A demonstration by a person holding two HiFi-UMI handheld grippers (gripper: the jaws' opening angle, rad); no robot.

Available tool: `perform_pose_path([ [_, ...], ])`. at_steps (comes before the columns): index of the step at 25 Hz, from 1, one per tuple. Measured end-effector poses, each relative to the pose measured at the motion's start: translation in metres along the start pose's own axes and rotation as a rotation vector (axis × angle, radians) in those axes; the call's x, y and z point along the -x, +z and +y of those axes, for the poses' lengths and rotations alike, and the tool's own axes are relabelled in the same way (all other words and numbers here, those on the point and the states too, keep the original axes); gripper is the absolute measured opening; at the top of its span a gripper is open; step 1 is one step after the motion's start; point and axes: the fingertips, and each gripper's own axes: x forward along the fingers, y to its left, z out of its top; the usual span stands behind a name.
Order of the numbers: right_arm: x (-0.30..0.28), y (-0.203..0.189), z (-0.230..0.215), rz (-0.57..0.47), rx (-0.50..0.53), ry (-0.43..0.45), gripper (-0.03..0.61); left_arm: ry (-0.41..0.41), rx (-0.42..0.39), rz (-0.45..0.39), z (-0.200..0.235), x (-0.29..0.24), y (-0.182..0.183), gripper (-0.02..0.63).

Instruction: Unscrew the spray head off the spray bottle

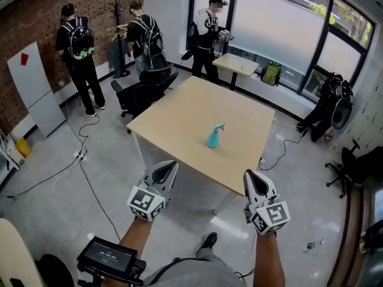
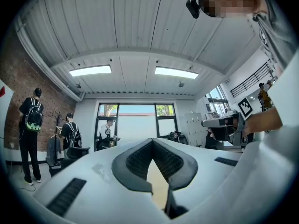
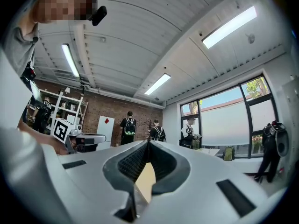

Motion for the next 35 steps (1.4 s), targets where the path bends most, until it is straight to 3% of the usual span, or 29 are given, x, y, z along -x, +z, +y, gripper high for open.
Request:
perform_pose_path([
  [10, -0.092, -0.040, -0.073, 0.033, -0.051, 0.051, 0.002, 0.018, 0.009, 0.068, 0.048, -0.093, -0.045, 0.002],
  [22, -0.176, -0.085, -0.169, 0.086, -0.076, 0.190, 0.002, 0.018, 0.038, 0.143, 0.058, -0.241, -0.121, 0.002],
  [26, -0.195, -0.094, -0.191, 0.092, -0.096, 0.210, 0.002, -0.011, 0.043, 0.178, 0.059, -0.272, -0.155, 0.002],
  [30, -0.223, -0.102, -0.212, 0.102, -0.110, 0.222, 0.003, -0.017, 0.101, 0.215, 0.075, -0.305, -0.199, 0.006],
  [35, -0.252, -0.110, -0.239, 0.130, -0.136, 0.208, 0.015, -0.053, 0.153, 0.309, 0.095, -0.347, -0.269, 0.166],
])
